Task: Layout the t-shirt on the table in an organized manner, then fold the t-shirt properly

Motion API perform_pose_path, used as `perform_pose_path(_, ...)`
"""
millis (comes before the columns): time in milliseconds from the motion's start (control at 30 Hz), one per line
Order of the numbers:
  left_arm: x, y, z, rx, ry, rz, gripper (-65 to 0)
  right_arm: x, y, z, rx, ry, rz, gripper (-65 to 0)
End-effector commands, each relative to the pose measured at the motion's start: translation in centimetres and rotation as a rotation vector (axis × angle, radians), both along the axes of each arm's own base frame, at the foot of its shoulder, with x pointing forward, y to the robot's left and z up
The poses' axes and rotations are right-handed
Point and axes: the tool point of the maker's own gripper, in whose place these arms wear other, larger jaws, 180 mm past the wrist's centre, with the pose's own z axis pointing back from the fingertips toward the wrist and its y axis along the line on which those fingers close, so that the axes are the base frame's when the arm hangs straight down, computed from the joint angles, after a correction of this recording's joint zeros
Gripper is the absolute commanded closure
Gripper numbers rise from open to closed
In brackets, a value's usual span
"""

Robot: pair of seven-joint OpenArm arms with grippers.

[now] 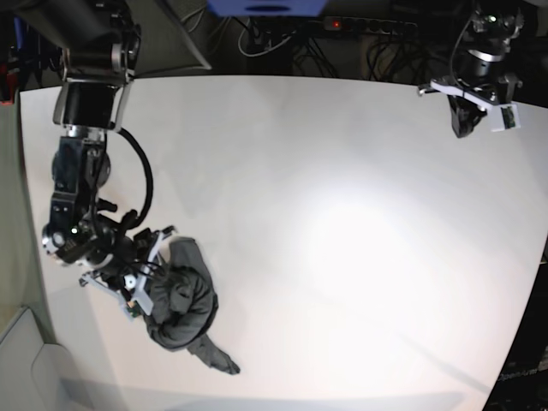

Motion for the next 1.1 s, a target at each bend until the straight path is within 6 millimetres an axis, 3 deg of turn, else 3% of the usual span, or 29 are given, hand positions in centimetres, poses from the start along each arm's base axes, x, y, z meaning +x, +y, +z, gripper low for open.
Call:
perform_pose_path(0, 0.2, 0.2, 0.8, 0.011, -0.029, -0.003, -0.2, 1.5, 0.0, 1.7, 0.020, -0.058, 0.000, -20.9)
perform_pose_path(433, 0.2, 0.2, 0.8, 0.008, -0.028, -0.003, -0.2, 3.6, 1.2, -4.3, 0.205, 0.056, -0.025, -20.9)
perform_pose_path(867, 0.2, 0.2, 0.8, 0.010, -0.028, -0.002, -0.2, 3.5, 2.2, -4.7, 0.245, 0.033, -0.023, -20.9)
perform_pose_path(1067, 0.3, 0.2, 0.9, 0.011, -0.032, -0.003, -0.2, 4.0, 1.3, -4.7, 0.257, 0.009, -0.101, -20.9)
